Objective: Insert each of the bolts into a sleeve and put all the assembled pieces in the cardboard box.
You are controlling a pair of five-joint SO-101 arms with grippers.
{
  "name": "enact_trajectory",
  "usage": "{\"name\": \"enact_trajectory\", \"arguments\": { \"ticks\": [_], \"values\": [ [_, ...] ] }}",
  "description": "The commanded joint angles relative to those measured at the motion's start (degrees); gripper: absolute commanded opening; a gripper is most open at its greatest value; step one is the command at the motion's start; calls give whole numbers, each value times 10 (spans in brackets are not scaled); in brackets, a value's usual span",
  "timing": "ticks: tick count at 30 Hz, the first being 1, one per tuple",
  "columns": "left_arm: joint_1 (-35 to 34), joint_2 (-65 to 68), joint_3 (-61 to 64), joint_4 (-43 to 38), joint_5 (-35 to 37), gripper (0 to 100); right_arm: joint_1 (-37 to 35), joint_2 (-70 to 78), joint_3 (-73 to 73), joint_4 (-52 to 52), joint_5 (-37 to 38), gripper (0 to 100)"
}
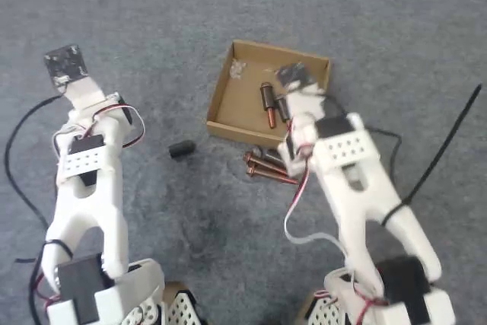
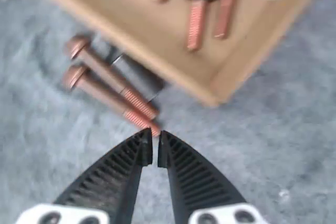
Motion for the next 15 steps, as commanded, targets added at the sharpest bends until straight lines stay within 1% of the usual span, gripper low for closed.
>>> {"name": "enact_trajectory", "arguments": {
  "ticks": [1,3,6,8,11,15],
  "values": [
    [7,-3,-4,-13,-5,13,-35,-61,31,-22,33,6],
    [14,-1,-4,-13,-16,14,-50,-67,37,-23,46,6],
    [31,24,-10,-13,-61,14,-58,-66,43,-26,76,6],
    [40,38,-18,-11,-76,13,-58,-58,50,-47,82,6],
    [40,45,-23,-11,-77,13,-57,-33,55,-80,86,6],
    [40,45,-23,-3,-77,13,-57,-10,53,-95,88,6]
  ]
}}
